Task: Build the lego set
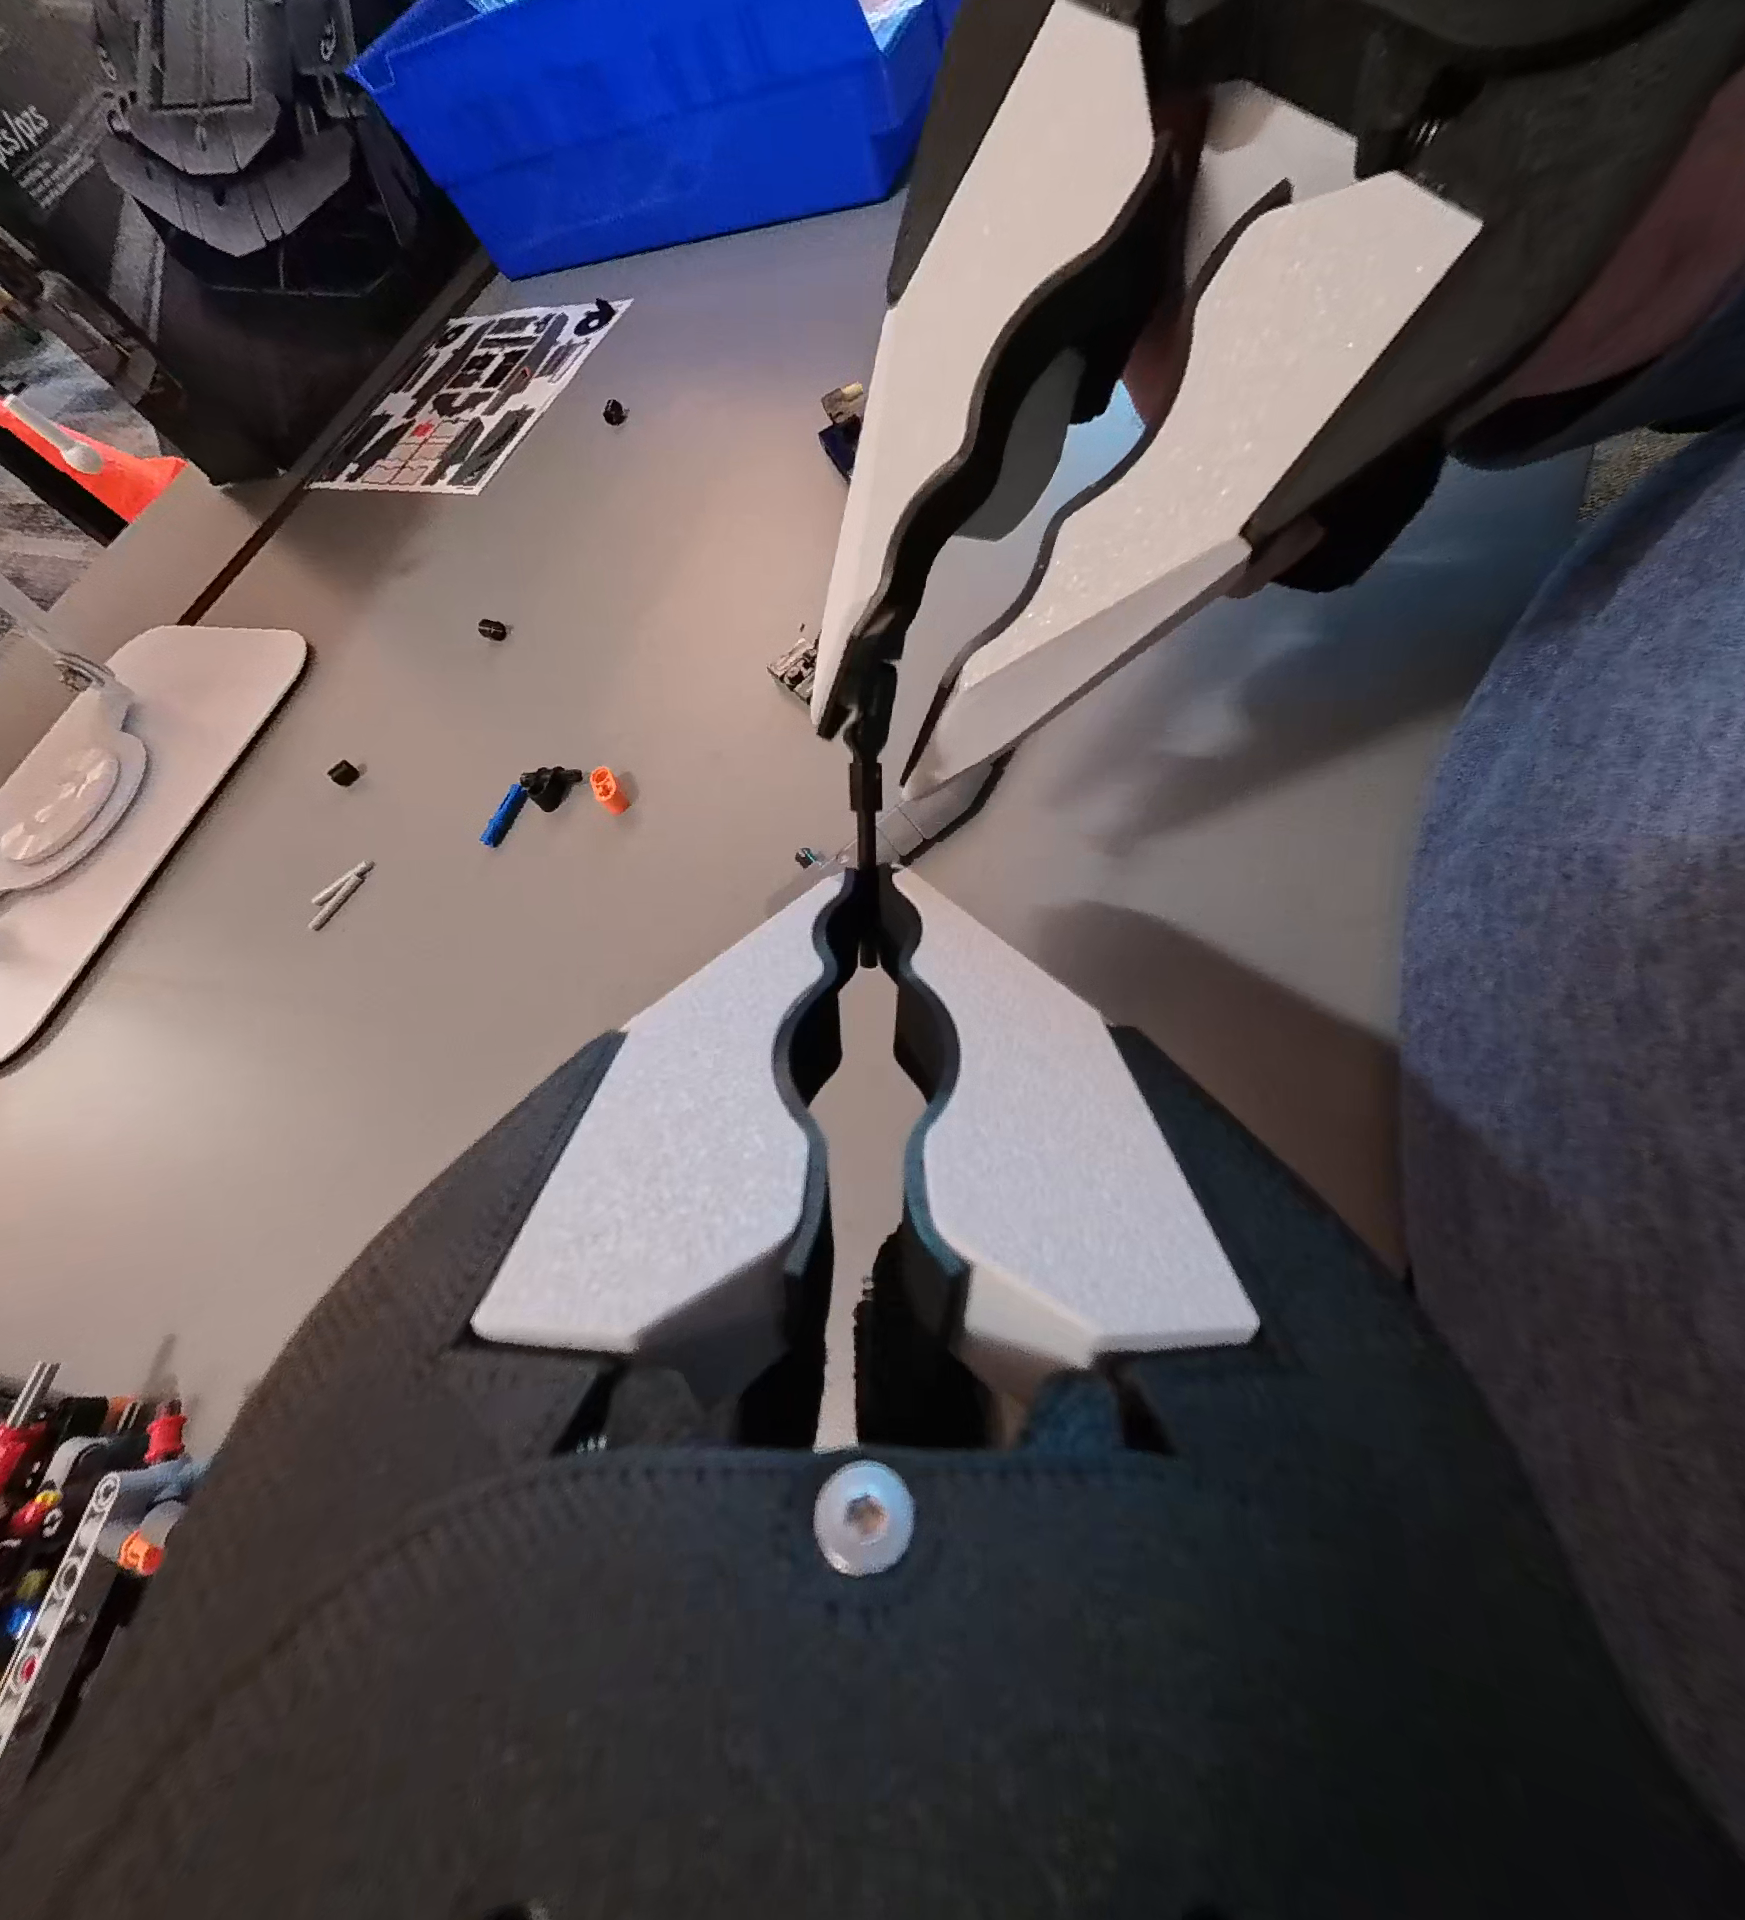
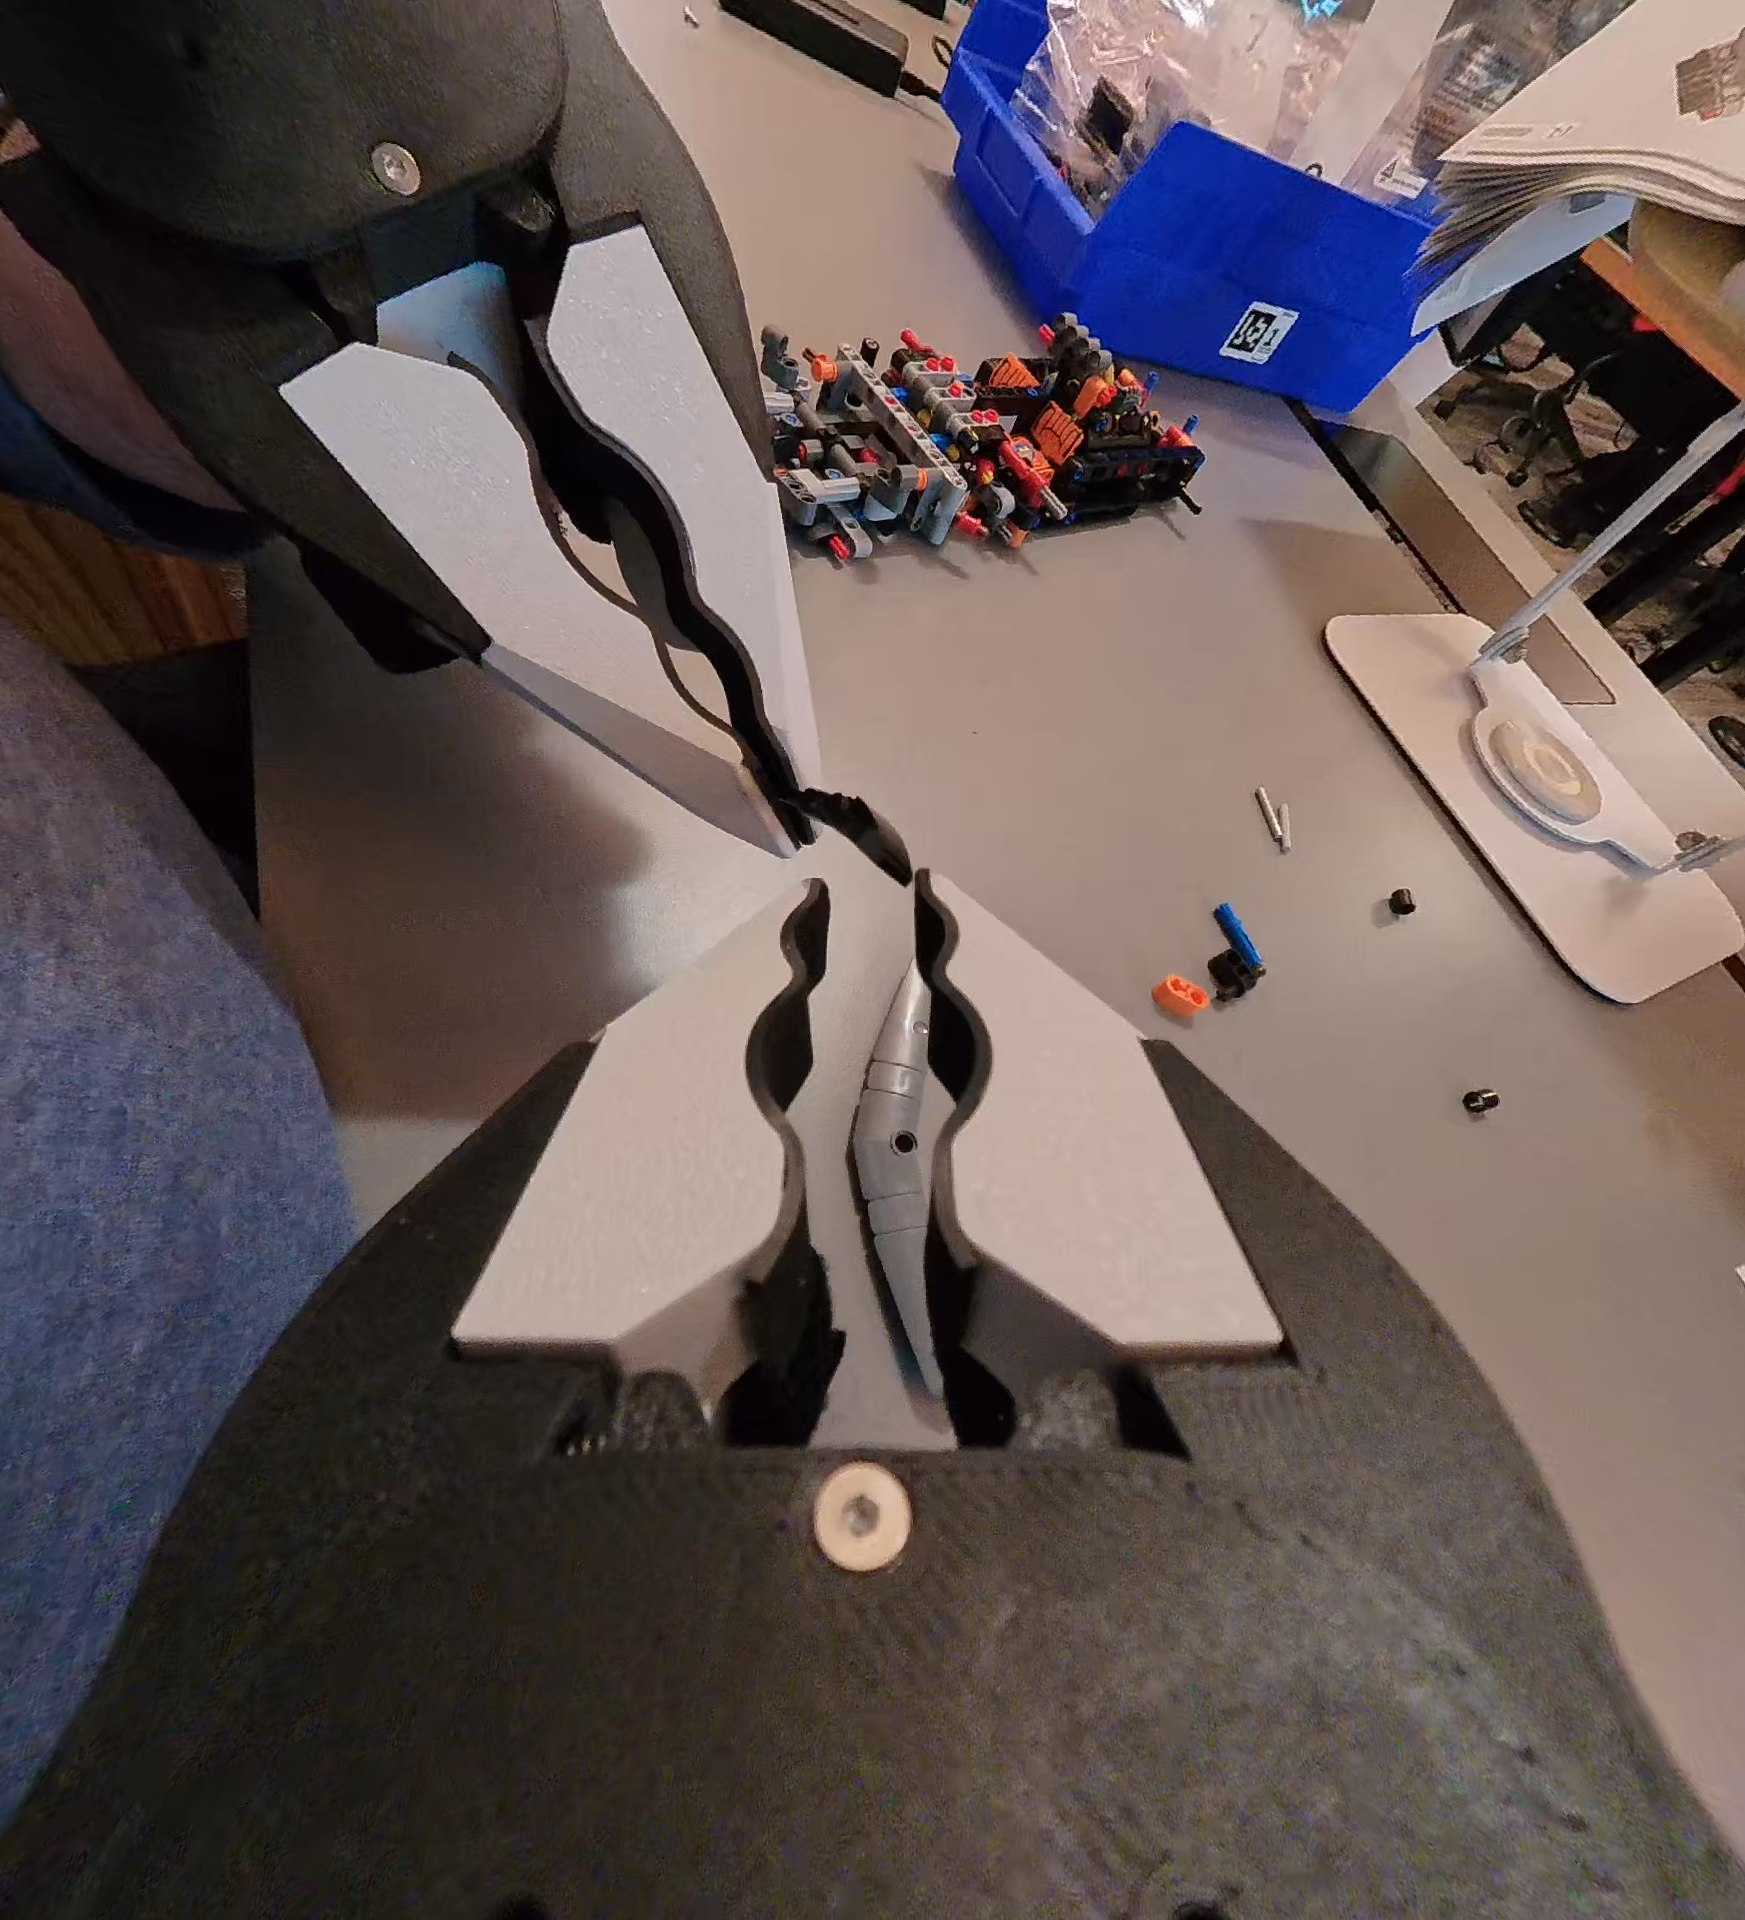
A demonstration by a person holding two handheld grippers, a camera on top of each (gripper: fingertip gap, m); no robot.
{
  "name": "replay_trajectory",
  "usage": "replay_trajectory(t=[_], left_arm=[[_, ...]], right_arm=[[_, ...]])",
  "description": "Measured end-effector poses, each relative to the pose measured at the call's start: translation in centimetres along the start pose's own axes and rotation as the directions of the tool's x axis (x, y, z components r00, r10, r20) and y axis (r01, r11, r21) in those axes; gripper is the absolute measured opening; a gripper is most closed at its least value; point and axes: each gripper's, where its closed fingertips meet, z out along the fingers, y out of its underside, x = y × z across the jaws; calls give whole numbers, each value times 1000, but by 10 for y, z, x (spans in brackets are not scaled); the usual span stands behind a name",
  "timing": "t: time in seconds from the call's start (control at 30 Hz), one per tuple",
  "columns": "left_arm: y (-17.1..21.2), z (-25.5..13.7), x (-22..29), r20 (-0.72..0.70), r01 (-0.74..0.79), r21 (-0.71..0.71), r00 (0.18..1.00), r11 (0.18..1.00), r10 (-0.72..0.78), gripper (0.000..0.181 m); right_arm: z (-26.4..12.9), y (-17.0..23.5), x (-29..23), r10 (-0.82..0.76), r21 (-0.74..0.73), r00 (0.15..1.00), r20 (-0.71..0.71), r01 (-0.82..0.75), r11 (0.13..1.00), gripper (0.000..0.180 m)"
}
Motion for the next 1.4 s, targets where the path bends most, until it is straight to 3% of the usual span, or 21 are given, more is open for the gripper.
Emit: replay_trajectory(t=[0.13,0.33,0.63,0.87,0.97,1.17,1.4], left_arm=[[1,0,-1,0,2,-2,1000,1000,-2,0],[2,-4,-8,20,-2,-9,1000,1000,2,0],[17,-20,-39,99,25,-44,995,999,-20,0],[62,-20,-74,223,-85,-294,962,952,155,0],[75,-13,-76,208,-157,-371,947,915,246,0],[76,-3,-85,197,-152,-357,952,922,233,0],[47,12,-109,202,-113,-276,964,954,173,0]], right_arm=[[-1,-1,1,5,5,1000,-5,-5,1000,15],[-13,-11,33,54,62,993,-105,-48,997,35],[-50,-41,218,-24,50,926,-377,47,998,72],[-27,-62,301,-33,59,918,-395,61,996,73],[-13,-58,310,-40,45,923,-384,62,997,72],[3,-44,297,-80,9,939,-335,88,996,69],[11,-45,230,-260,-35,954,-149,258,966,59]])
